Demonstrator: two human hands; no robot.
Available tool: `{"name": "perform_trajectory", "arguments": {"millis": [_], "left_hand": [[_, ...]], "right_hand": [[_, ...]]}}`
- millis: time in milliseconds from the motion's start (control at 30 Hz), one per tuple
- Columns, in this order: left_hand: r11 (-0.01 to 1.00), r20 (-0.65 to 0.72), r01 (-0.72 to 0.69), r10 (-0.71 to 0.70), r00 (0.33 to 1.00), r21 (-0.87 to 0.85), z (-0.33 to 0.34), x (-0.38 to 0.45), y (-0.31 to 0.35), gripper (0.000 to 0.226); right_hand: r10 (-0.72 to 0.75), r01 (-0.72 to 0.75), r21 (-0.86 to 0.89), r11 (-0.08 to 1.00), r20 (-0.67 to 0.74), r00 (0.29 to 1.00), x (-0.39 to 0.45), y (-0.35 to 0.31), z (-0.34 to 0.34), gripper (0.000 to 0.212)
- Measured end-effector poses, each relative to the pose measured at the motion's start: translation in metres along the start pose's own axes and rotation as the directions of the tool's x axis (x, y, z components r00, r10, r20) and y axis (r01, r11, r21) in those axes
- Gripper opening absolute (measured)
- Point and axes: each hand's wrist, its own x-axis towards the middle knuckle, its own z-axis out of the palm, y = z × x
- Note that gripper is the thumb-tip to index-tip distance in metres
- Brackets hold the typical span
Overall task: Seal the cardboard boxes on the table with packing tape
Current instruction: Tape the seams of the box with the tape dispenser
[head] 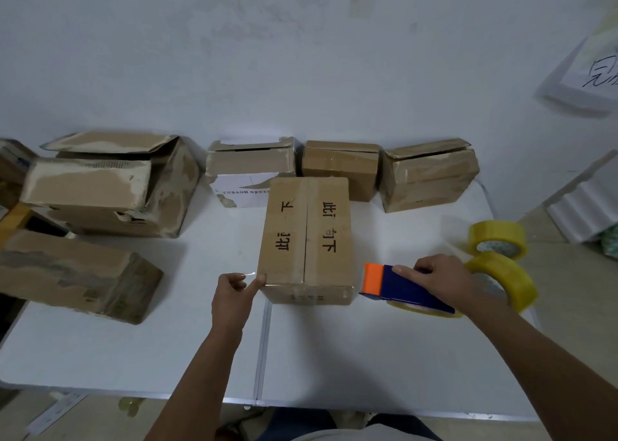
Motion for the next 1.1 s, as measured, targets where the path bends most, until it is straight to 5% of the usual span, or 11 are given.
{"name": "perform_trajectory", "arguments": {"millis": [200,567,733,767,833,933,1100], "left_hand": [[0.998,0.125,0.027,-0.033,0.992,0.051,-0.012,0.021,0.008,0.047],[0.963,0.346,-0.134,0.046,0.937,0.234,-0.052,0.054,0.000,0.033],[0.786,0.092,-0.219,0.204,0.975,0.579,-0.033,0.039,0.013,0.062],[0.748,0.082,-0.312,0.329,0.941,0.586,-0.030,0.029,0.015,0.065],[0.525,0.300,-0.627,0.577,0.759,0.576,-0.024,0.011,0.016,0.059],[0.179,0.717,-0.892,0.539,0.442,0.416,-0.010,0.000,0.003,0.054],[0.100,0.805,-0.917,0.448,0.388,0.386,-0.015,0.020,-0.014,0.056]], "right_hand": [[0.029,-0.028,-0.017,0.999,0.019,0.999,-0.005,-0.005,0.013,0.055],[0.011,-0.011,-0.029,1.000,-0.005,1.000,-0.005,-0.003,0.009,0.054],[-0.007,0.007,-0.046,0.999,0.005,1.000,-0.003,-0.013,0.013,0.051],[-0.006,0.006,-0.053,0.999,0.006,1.000,-0.002,-0.014,0.013,0.050],[0.002,-0.002,-0.056,0.998,0.003,1.000,-0.002,-0.012,0.013,0.050],[0.012,-0.012,-0.045,0.999,-0.010,1.000,-0.006,-0.006,0.013,0.051],[-0.003,0.003,0.053,0.999,0.011,1.000,-0.015,-0.003,0.012,0.048]]}}
